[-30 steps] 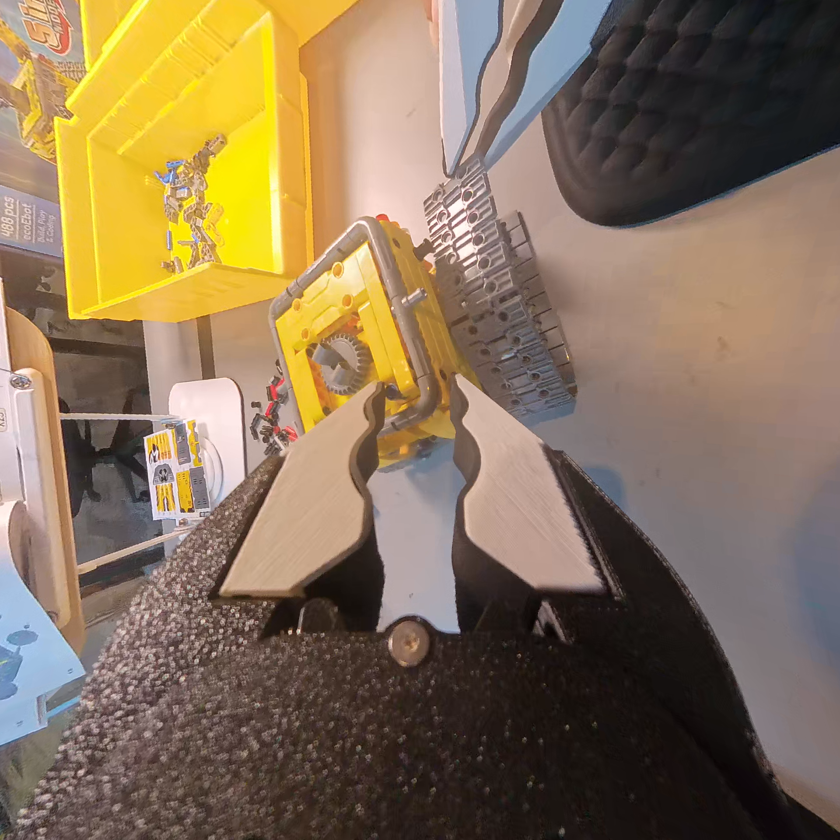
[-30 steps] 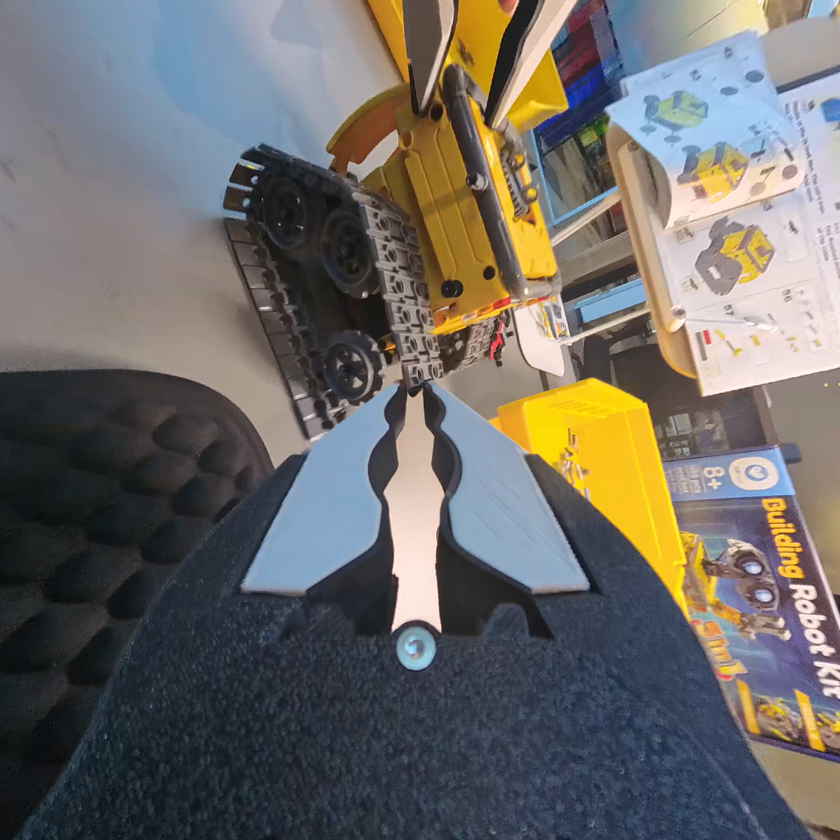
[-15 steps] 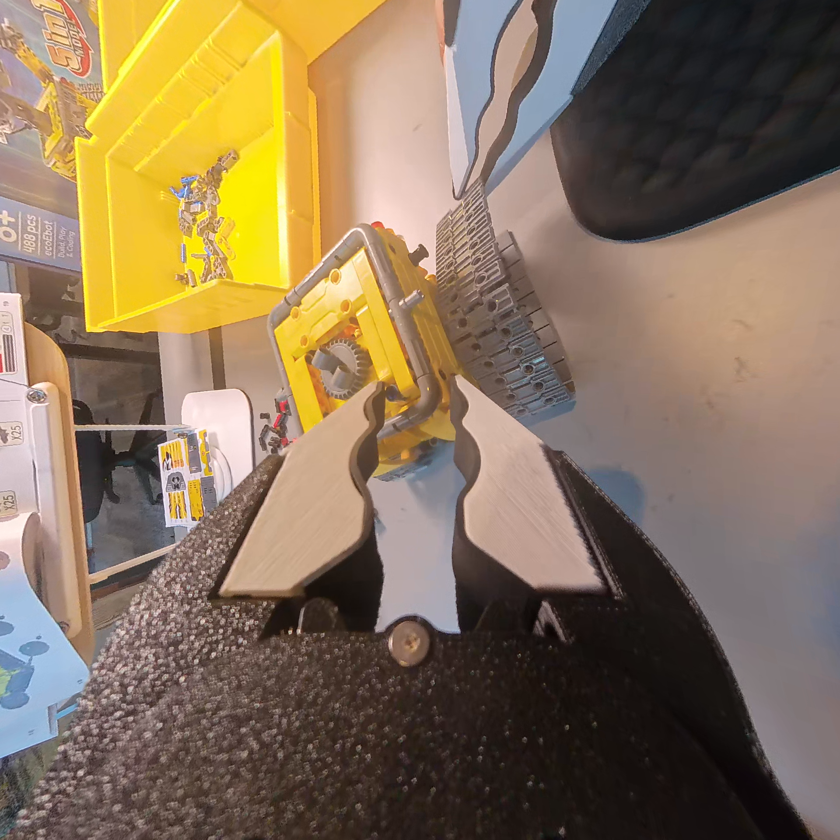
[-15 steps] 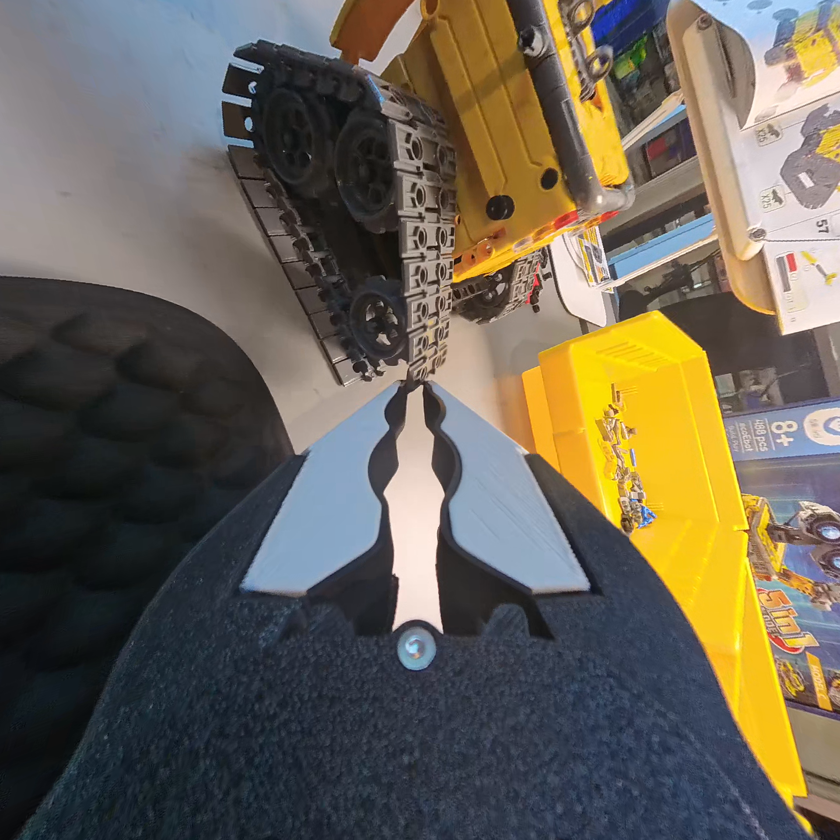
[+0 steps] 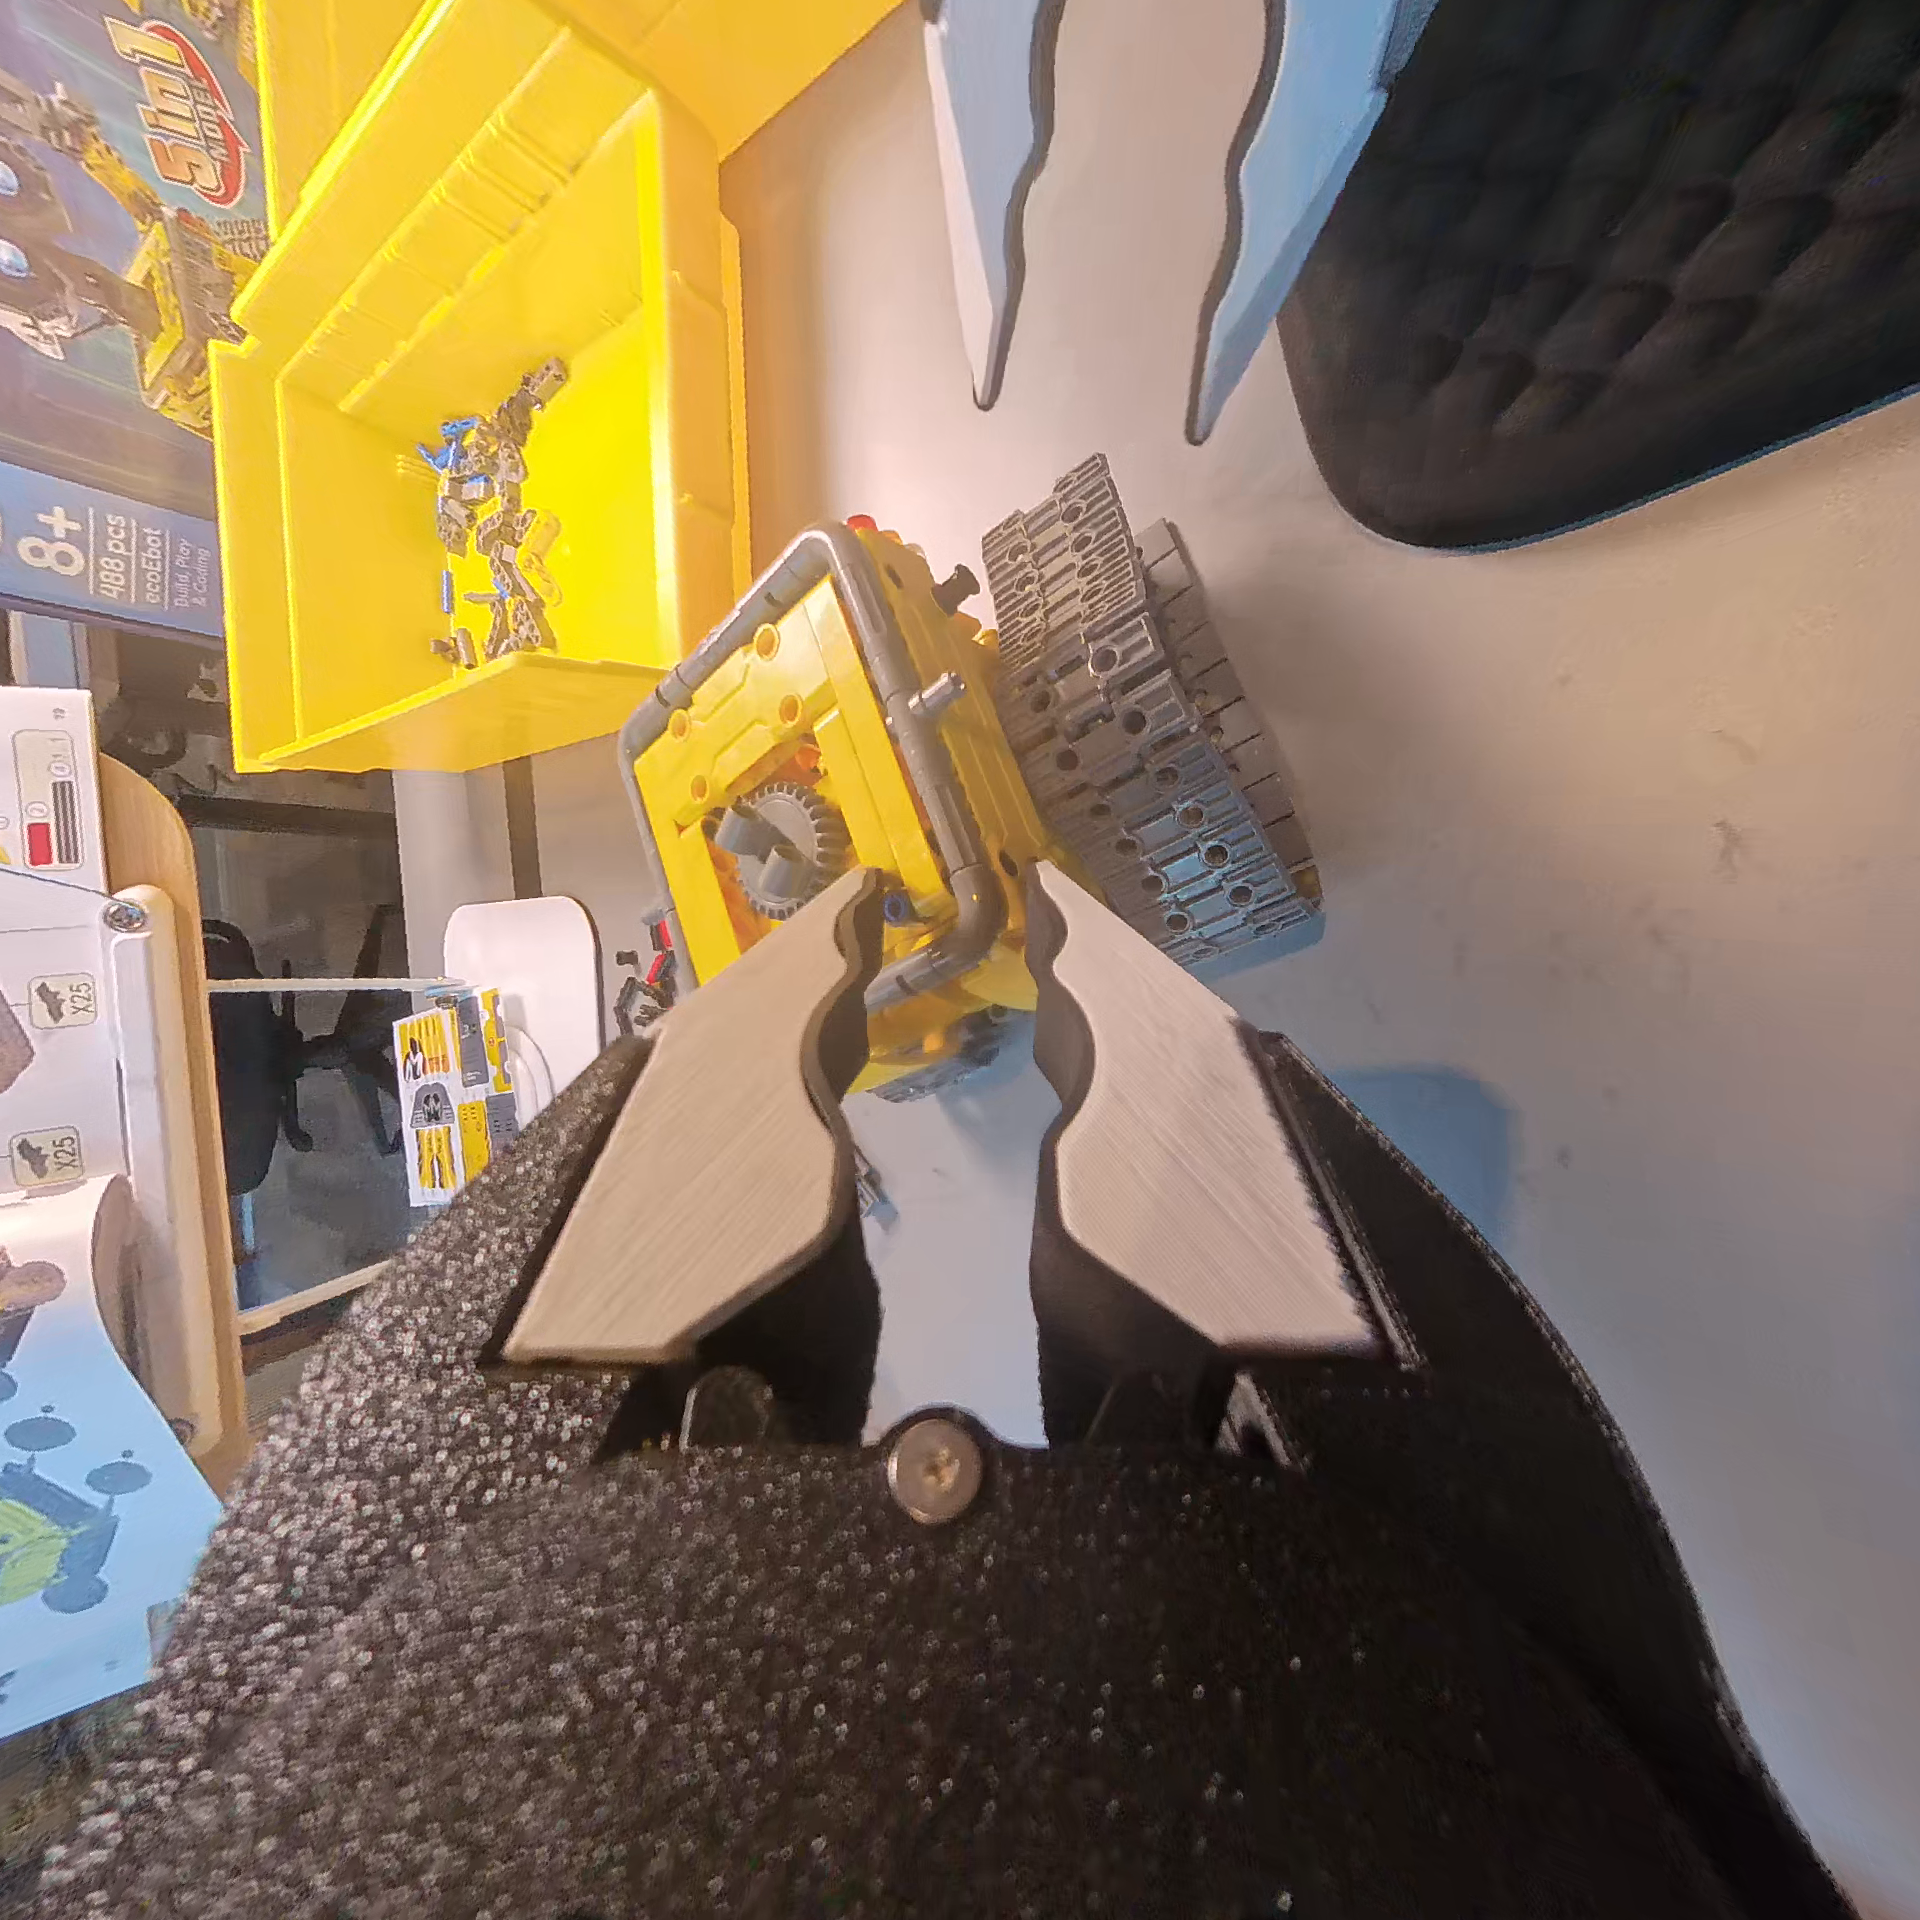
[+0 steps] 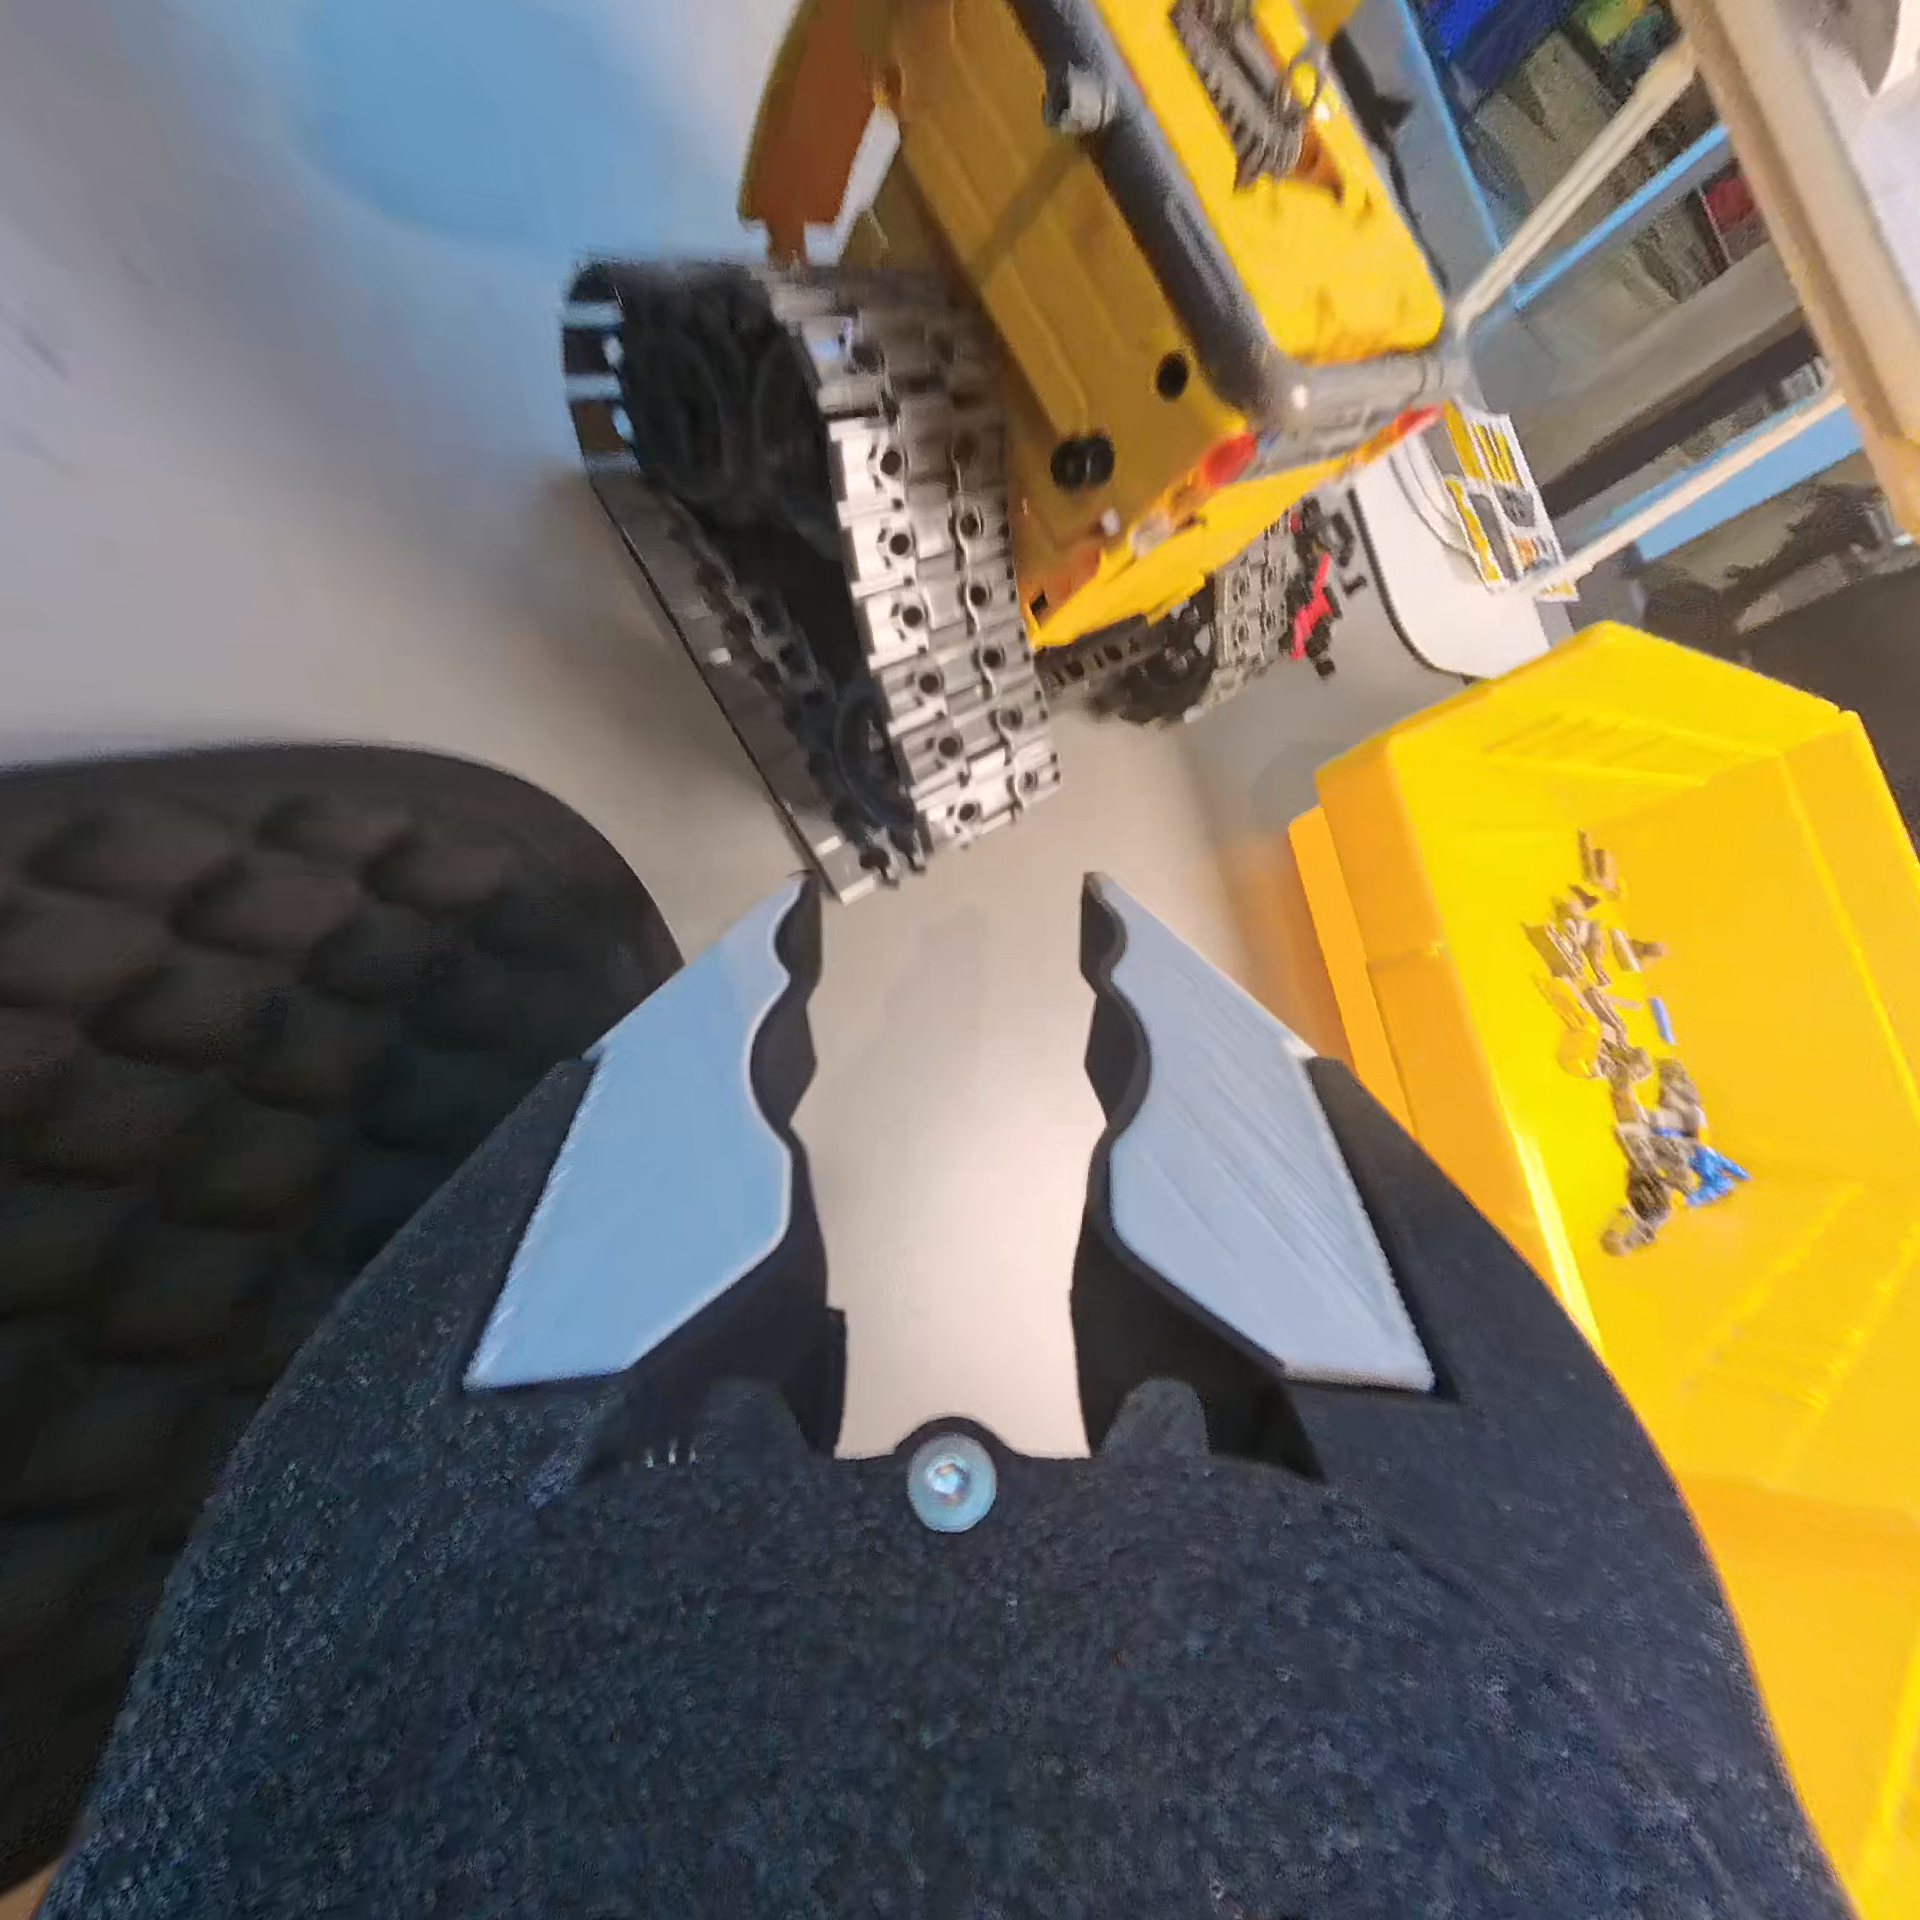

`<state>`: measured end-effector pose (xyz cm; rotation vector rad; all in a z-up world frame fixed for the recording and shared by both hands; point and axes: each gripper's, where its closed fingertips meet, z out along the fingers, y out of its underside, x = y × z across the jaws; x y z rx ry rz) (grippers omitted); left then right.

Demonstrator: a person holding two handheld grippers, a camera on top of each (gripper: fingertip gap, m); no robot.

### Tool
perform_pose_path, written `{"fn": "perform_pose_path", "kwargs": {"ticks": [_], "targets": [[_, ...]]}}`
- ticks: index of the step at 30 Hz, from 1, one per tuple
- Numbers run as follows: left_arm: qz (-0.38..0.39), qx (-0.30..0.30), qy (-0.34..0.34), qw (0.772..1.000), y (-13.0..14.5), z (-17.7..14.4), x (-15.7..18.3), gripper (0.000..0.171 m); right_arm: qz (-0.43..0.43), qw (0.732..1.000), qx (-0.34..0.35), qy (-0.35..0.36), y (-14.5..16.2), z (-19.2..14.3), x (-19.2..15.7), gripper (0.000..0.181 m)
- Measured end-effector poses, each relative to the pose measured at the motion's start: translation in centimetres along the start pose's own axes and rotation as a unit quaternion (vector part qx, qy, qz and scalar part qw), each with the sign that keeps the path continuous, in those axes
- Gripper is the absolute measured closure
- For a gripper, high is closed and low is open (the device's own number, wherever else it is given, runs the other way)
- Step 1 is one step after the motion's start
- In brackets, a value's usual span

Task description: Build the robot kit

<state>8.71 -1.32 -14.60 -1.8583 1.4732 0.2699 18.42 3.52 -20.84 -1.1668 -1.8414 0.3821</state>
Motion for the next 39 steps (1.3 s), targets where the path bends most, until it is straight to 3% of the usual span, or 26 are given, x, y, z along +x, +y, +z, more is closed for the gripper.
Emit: {"fn": "perform_pose_path", "kwargs": {"ticks": [5, 8, 12, 17, 22, 29, 33, 35, 37, 39], "targets": [[0.003, -0.003, 0.003, 1.0, 1.0, -0.7, 0.1, 0.147, -0.016, 1.0, -0.009, -0.021, -1.6, 2.2, -0.4, 0.123], [0.008, -0.008, 0.005, 1.0, 1.5, -0.9, 0.2, 0.147, 0.034, 0.994, -0.028, -0.103, -0.8, 3.6, -1.7, 0.125], [0.019, -0.022, 0.008, 1.0, 2.4, -1.5, 0.2, 0.148, 0.044, 0.984, -0.022, -0.17, -2.1, 4.8, -3.9, 0.147], [0.01, -0.029, 0.015, 0.999, 4.3, -3.0, 0.4, 0.152, 0.033, 0.98, -0.006, -0.195, -4.7, 6.4, -5.7, 0.161], [-0.005, -0.028, 0.018, 0.999, 5.7, -4.4, 0.5, 0.168, 0.024, 0.979, -0.004, -0.201, -6.0, 6.7, -6.3, 0.161], [-0.021, 0.008, 0.007, 1.0, 4.8, -5.9, 0.4, 0.162, 0.054, 0.977, -0.027, -0.206, -4.7, 4.0, -6.1, 0.152], [-0.072, 0.049, 0.069, 0.994, 4.1, -6.3, 3.2, 0.152, 0.082, 0.982, 0.005, -0.171, -6.3, 3.6, -5.3, 0.117], [-0.07, 0.038, 0.063, 0.995, 4.8, -5.1, 4.2, 0.148, 0.079, 0.985, 0.019, -0.154, -7.5, 4.1, -5.2, 0.111], [-0.077, 0.028, 0.063, 0.995, 5.3, -3.8, 5.1, 0.144, 0.075, 0.985, 0.022, -0.153, -8.4, 4.6, -5.7, 0.116], [-0.073, 0.026, 0.063, 0.995, 5.2, -3.1, 5.7, 0.146, 0.07, 0.987, 0.014, -0.143, -8.2, 5.0, -5.5, 0.135]]}}
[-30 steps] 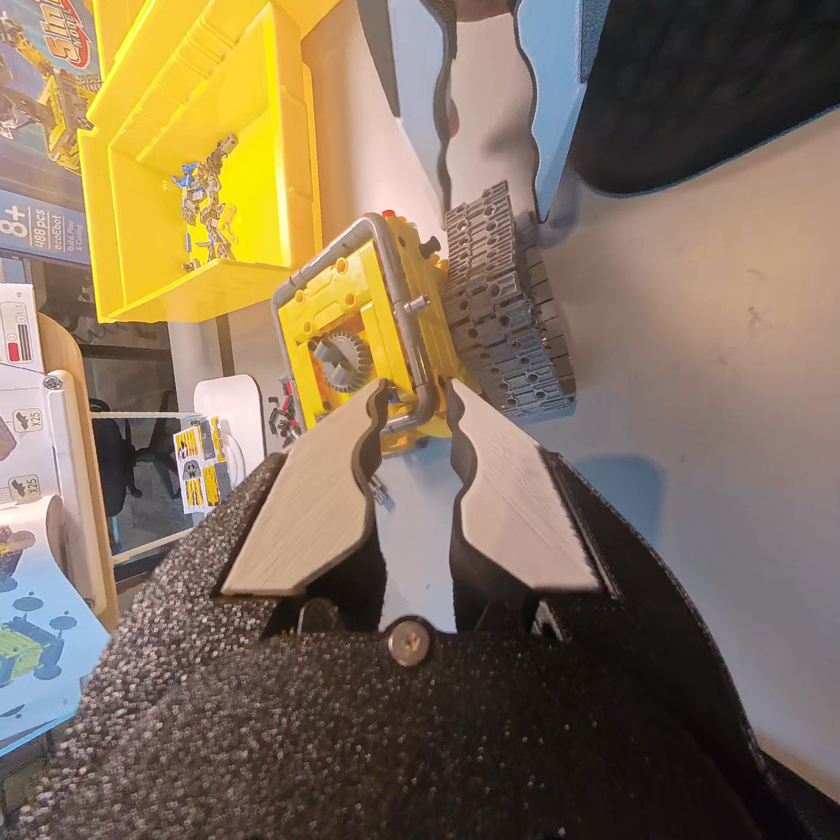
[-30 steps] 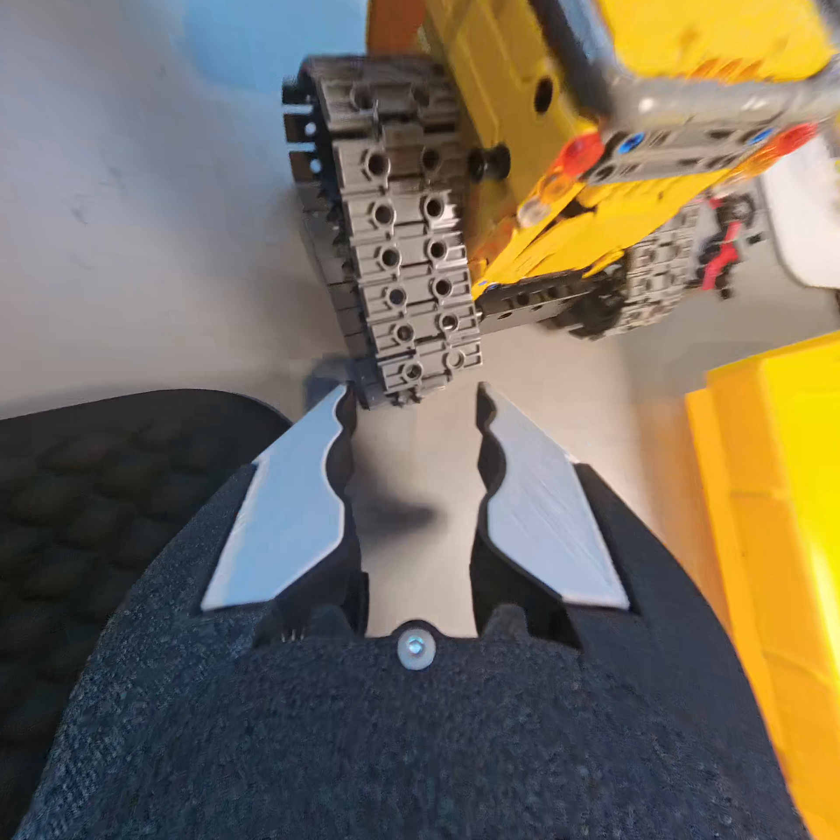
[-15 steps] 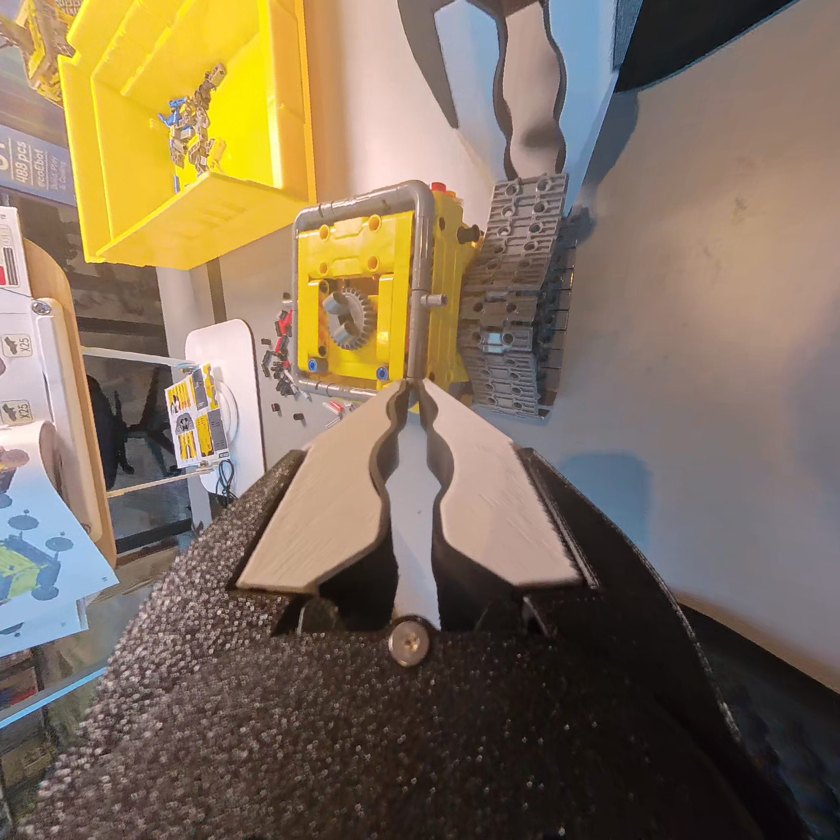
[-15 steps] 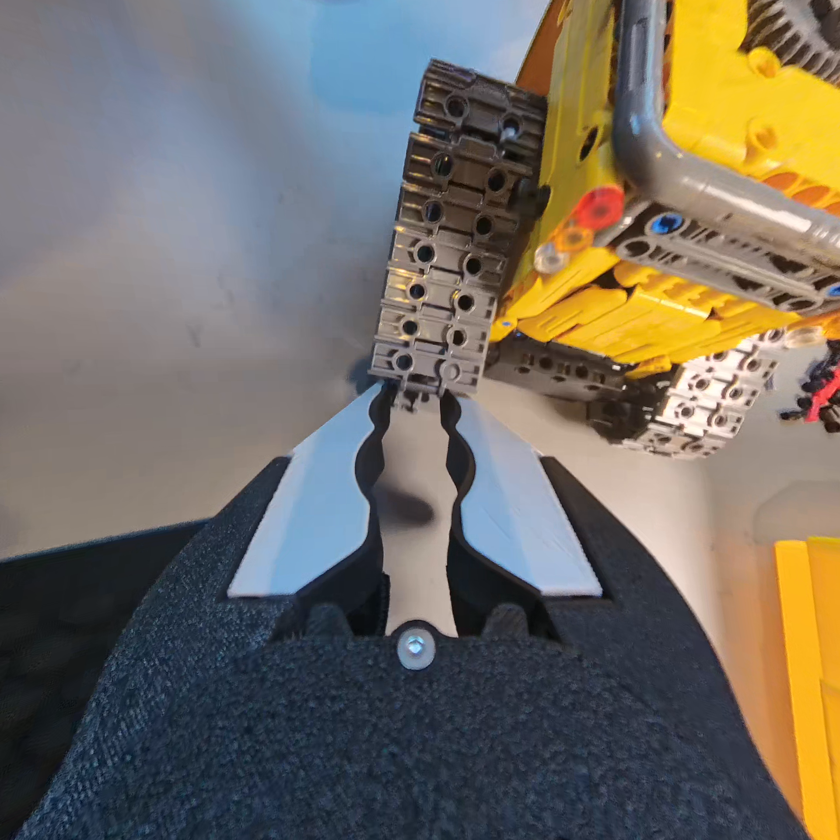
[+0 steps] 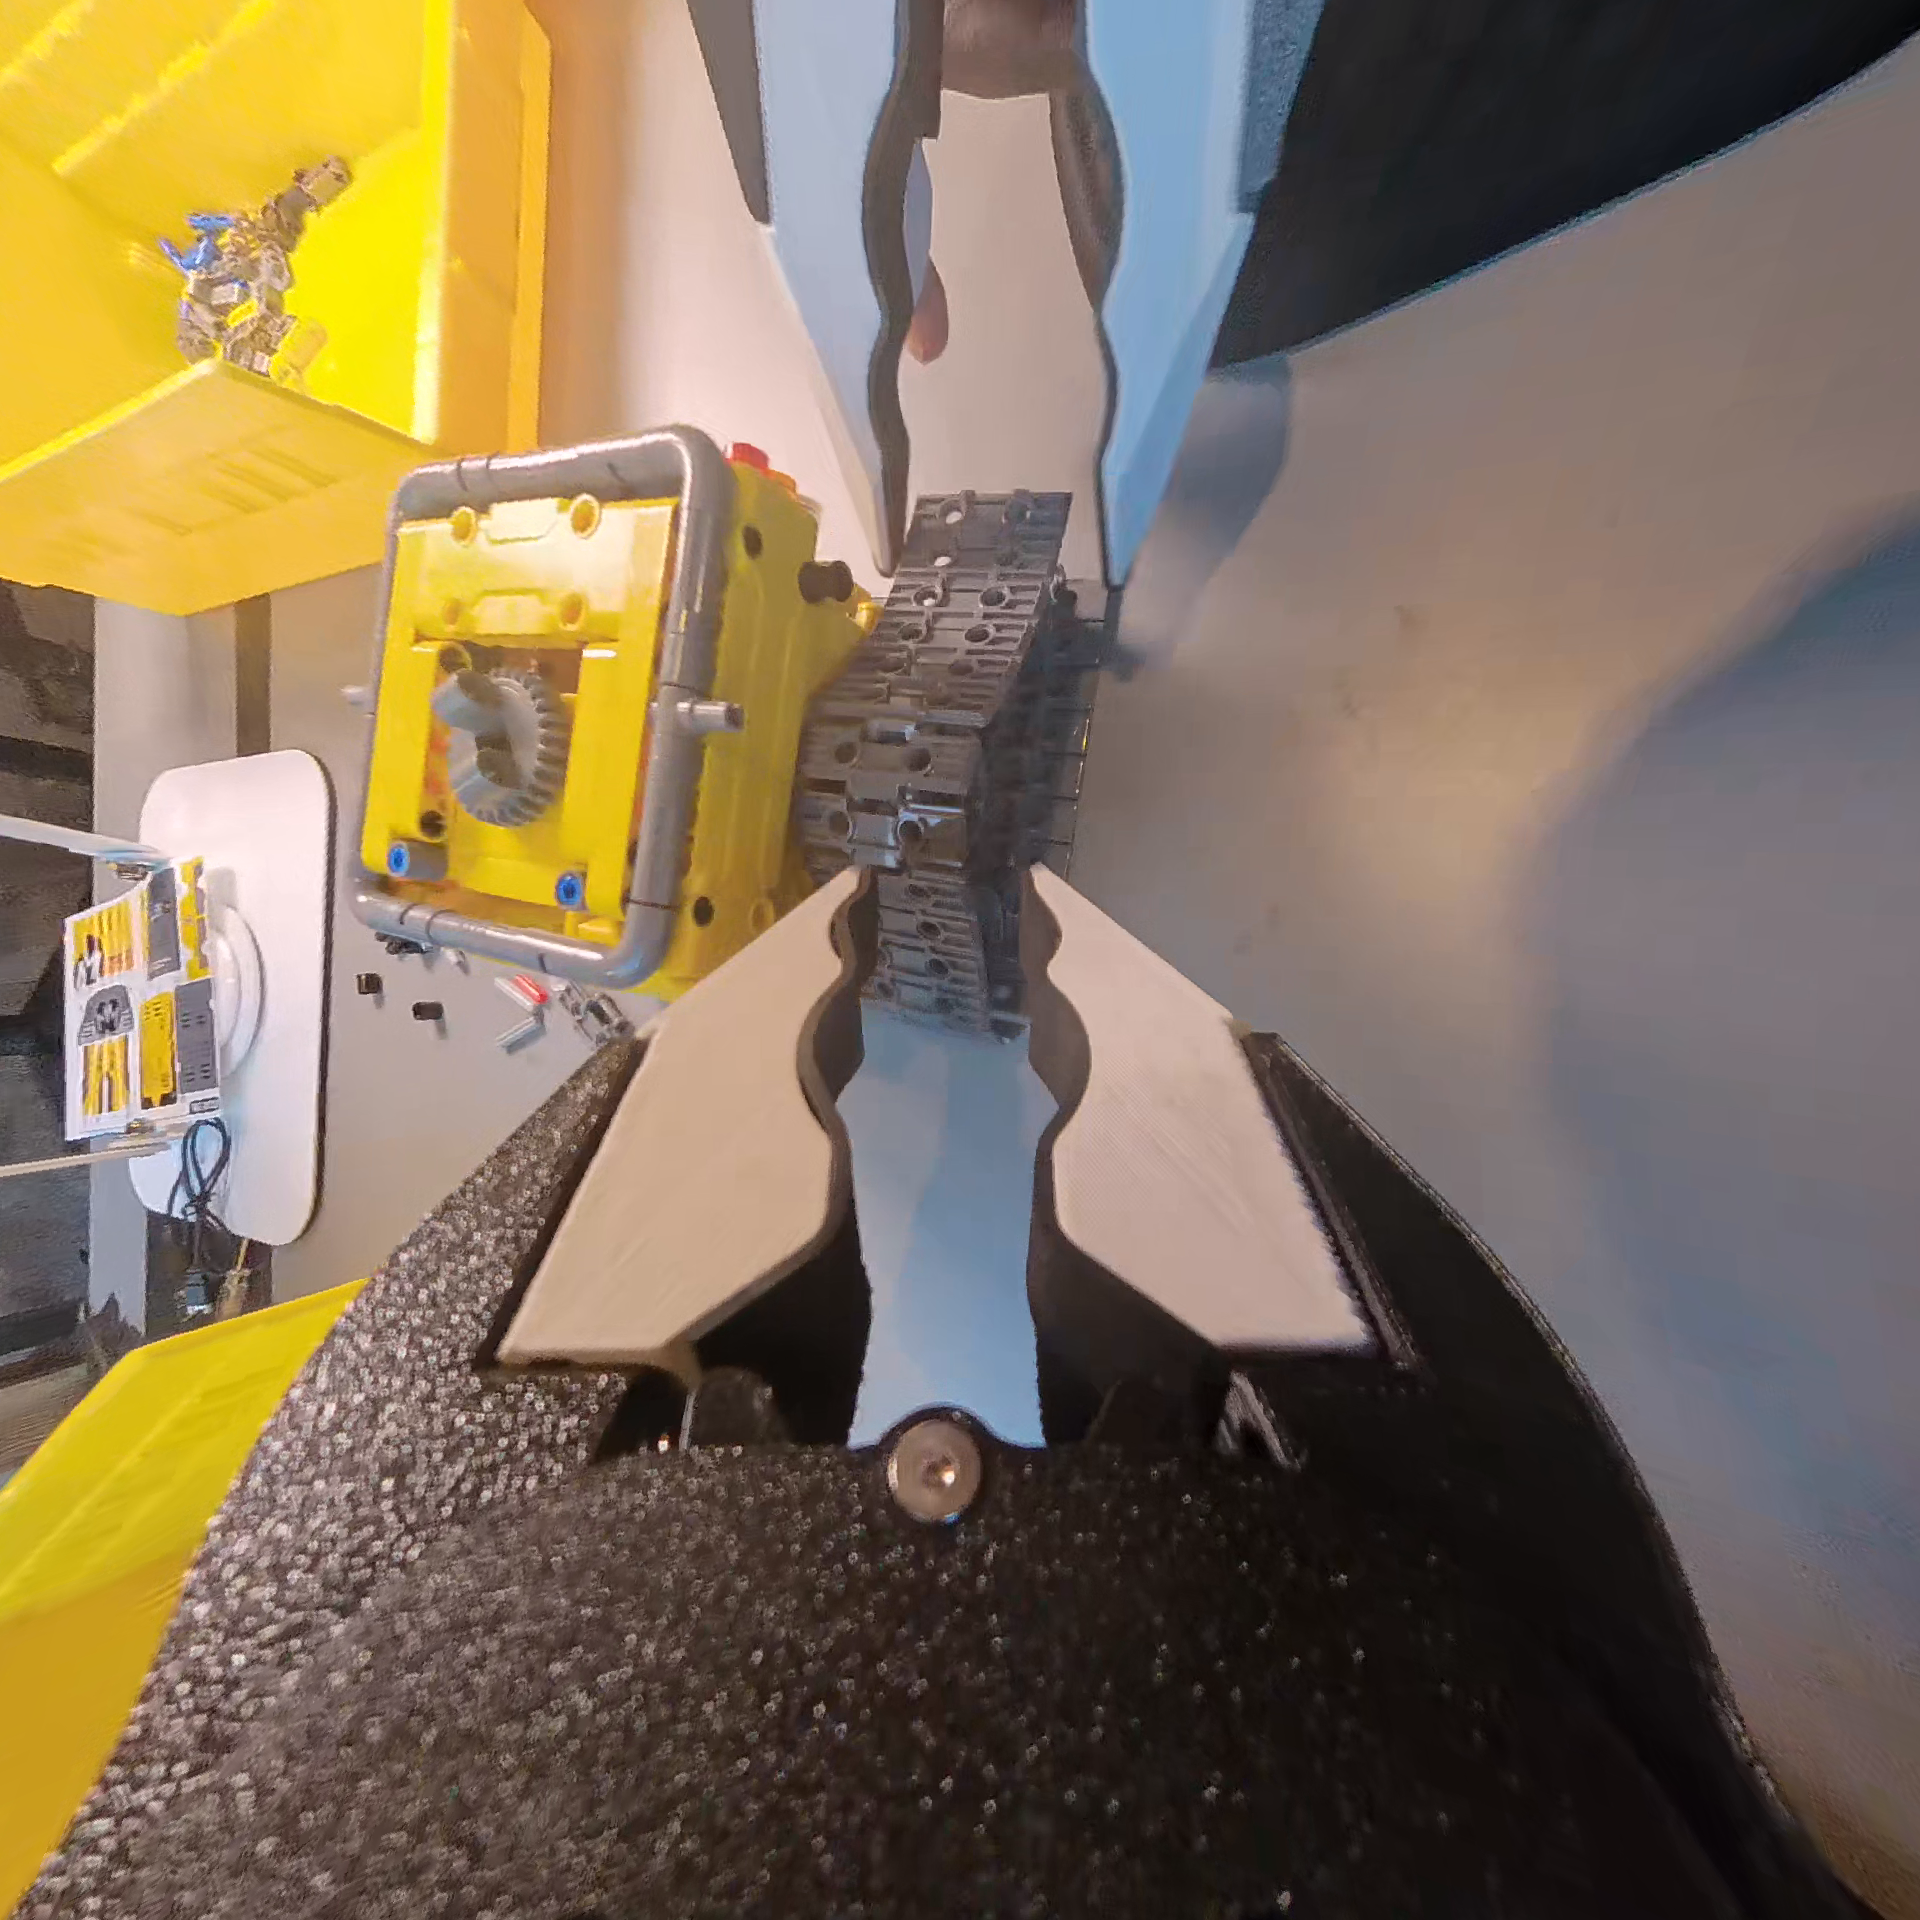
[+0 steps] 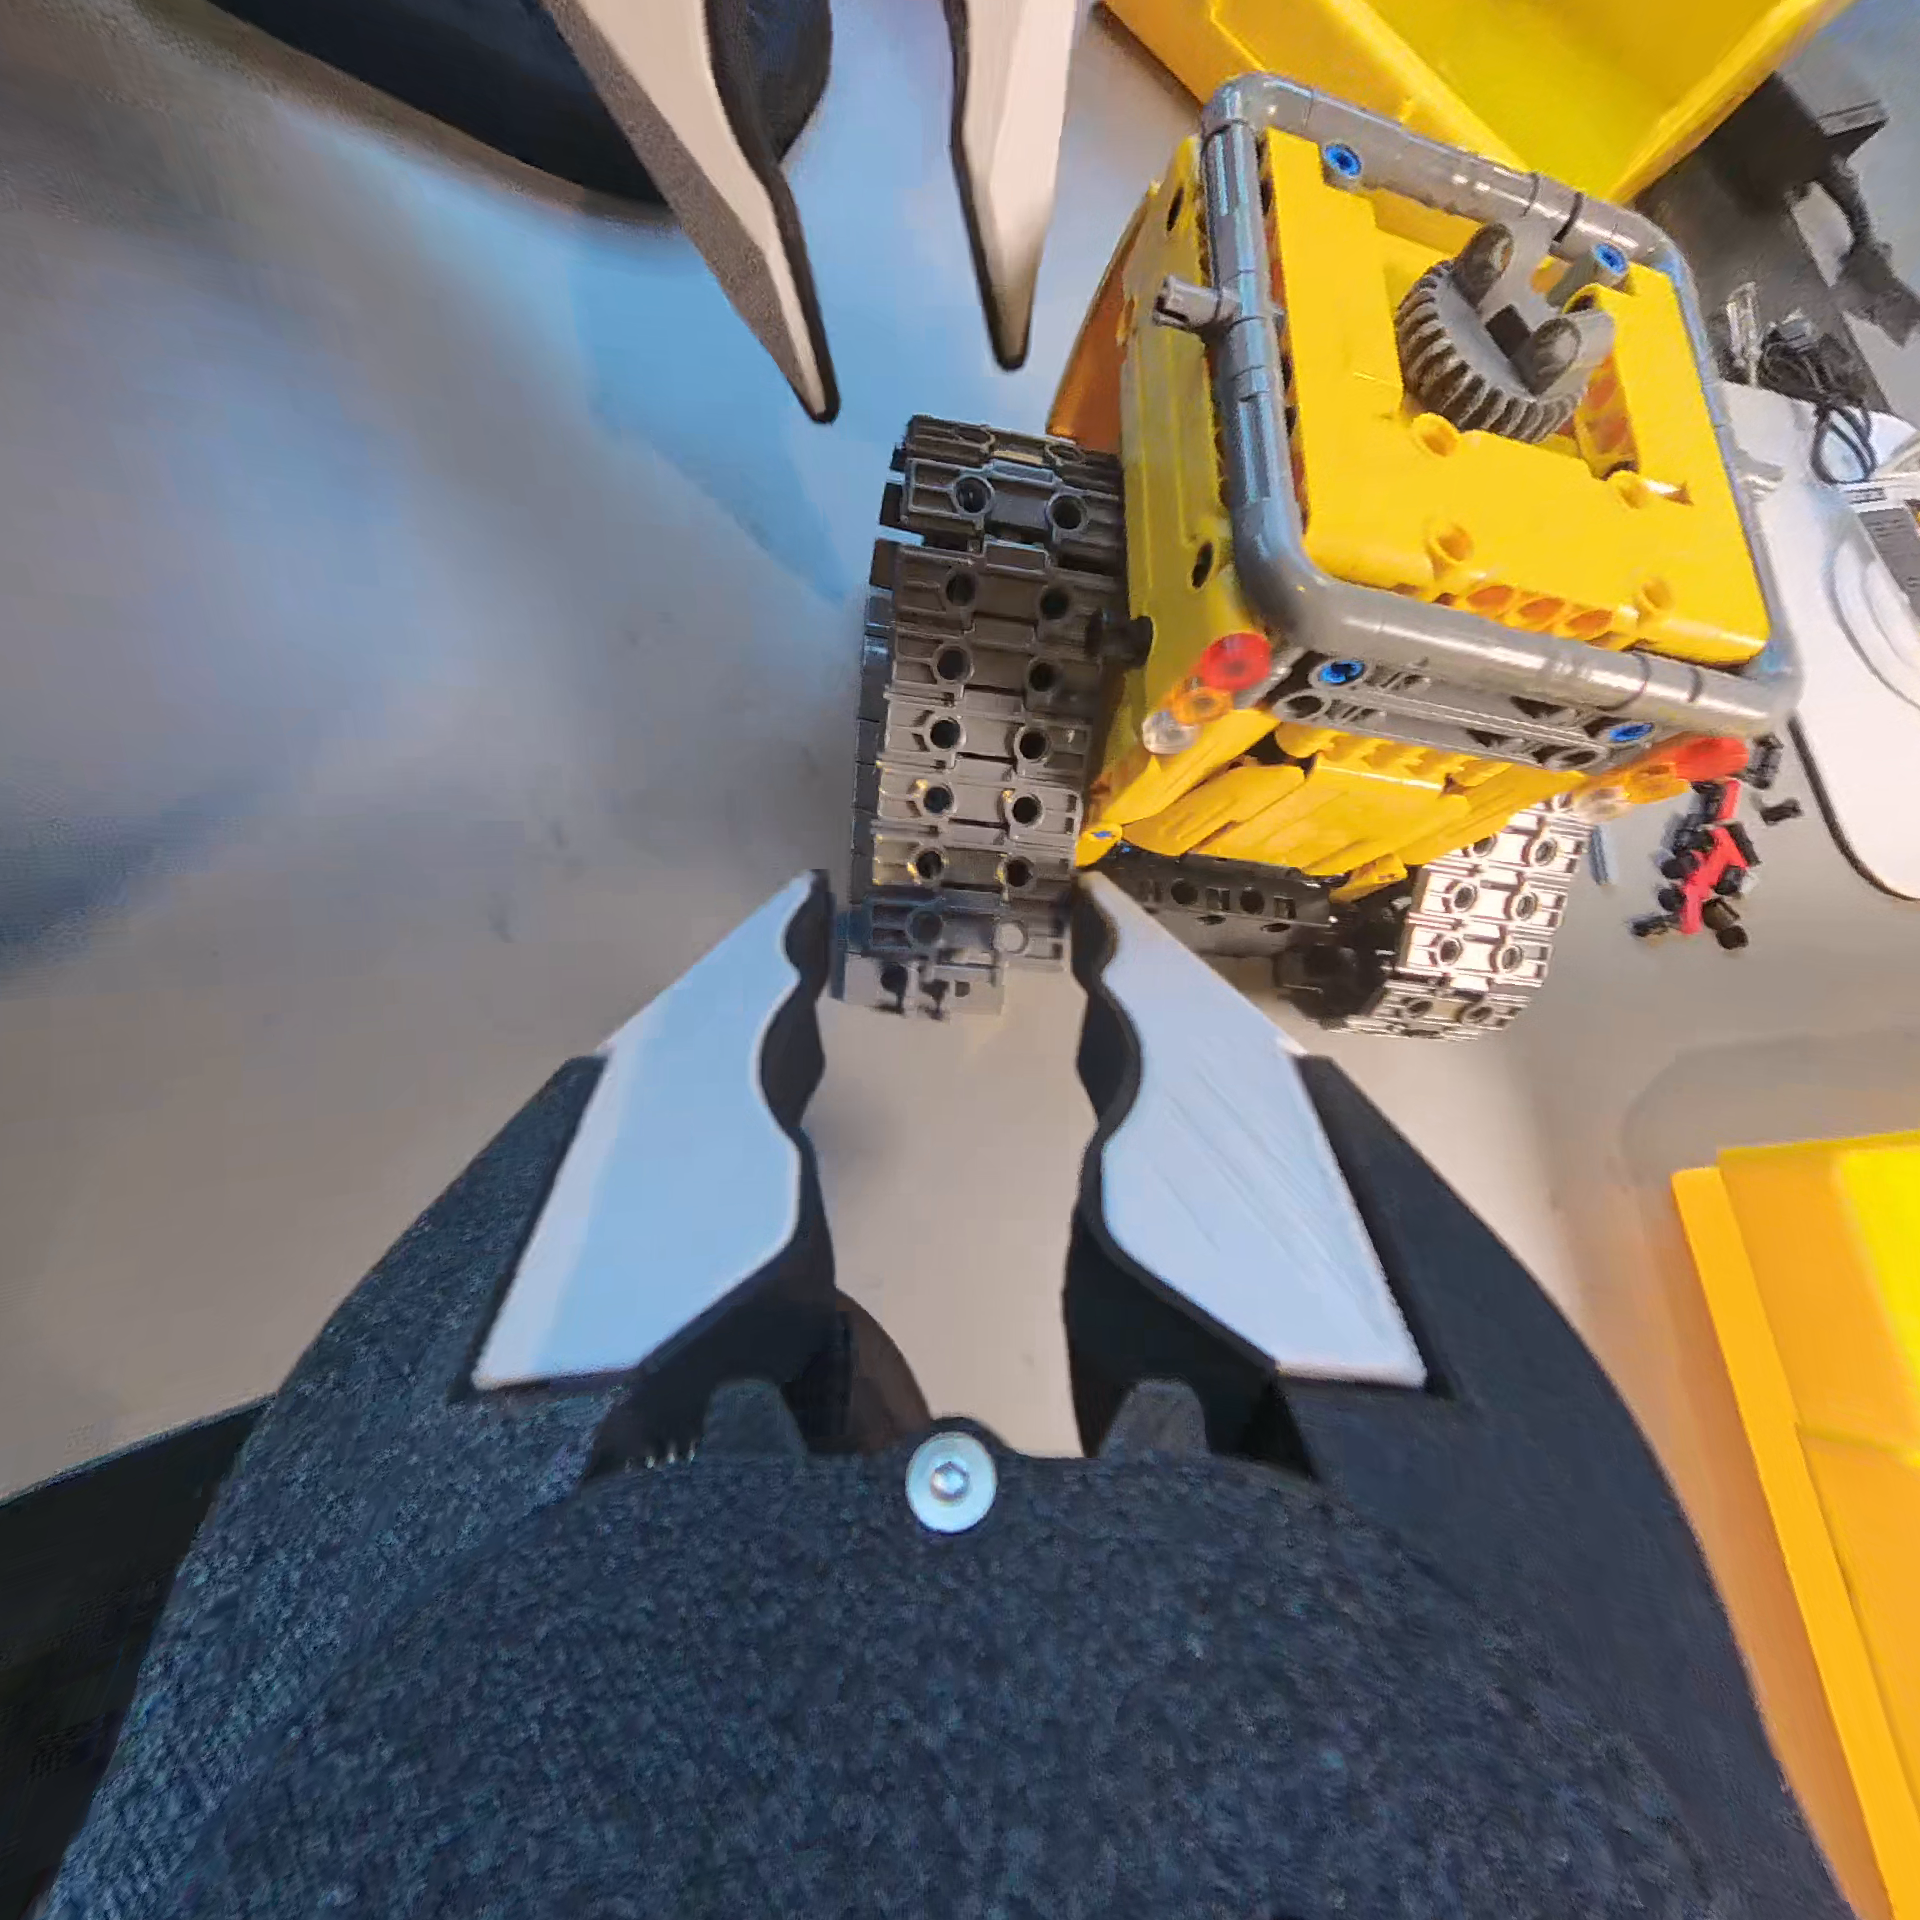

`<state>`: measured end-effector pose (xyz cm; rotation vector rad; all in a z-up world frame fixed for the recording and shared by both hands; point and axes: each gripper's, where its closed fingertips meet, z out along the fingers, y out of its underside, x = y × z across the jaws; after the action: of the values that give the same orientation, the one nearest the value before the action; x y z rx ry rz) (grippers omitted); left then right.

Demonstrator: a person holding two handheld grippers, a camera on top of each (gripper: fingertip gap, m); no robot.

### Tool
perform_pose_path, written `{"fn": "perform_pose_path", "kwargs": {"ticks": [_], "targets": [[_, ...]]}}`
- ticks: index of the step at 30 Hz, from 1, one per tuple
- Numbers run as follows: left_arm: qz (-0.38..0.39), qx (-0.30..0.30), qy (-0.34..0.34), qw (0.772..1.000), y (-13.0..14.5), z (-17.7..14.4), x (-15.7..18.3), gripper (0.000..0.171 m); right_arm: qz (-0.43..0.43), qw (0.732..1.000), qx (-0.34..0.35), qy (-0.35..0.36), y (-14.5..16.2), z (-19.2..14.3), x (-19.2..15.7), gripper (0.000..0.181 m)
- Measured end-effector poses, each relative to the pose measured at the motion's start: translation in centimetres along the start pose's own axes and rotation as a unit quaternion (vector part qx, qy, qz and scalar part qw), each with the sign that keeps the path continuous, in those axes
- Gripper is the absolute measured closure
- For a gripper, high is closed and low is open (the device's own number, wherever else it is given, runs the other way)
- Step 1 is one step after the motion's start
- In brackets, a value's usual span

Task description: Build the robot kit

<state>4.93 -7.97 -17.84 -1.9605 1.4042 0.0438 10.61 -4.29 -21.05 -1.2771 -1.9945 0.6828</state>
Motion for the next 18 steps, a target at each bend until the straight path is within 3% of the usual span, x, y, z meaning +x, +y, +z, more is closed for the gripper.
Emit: {"fn": "perform_pose_path", "kwargs": {"ticks": [5, 8, 11, 18], "targets": [[-0.007, 0.043, -0.036, 0.998, -1.6, -2.3, -2.4, 0.153, 0.042, 0.999, 0.022, -0.014, 0.2, -0.9, 0.1, 0.141], [-0.008, 0.051, -0.063, 0.997, -1.9, -3.6, -4.9, 0.147, 0.043, 0.999, 0.022, -0.013, 0.5, -1.5, 0.3, 0.141], [0.017, 0.032, -0.059, 0.998, -1.3, -2.7, -5.7, 0.134, 0.067, 0.997, 0.03, -0.028, 0.9, -2.2, 0.6, 0.142], [0.065, 0.003, -0.048, 0.997, -1.2, -0.6, -5.3, 0.141, 0.079, 0.997, 0.001, -0.021, 3.3, -2.1, 1.1, 0.143]]}}
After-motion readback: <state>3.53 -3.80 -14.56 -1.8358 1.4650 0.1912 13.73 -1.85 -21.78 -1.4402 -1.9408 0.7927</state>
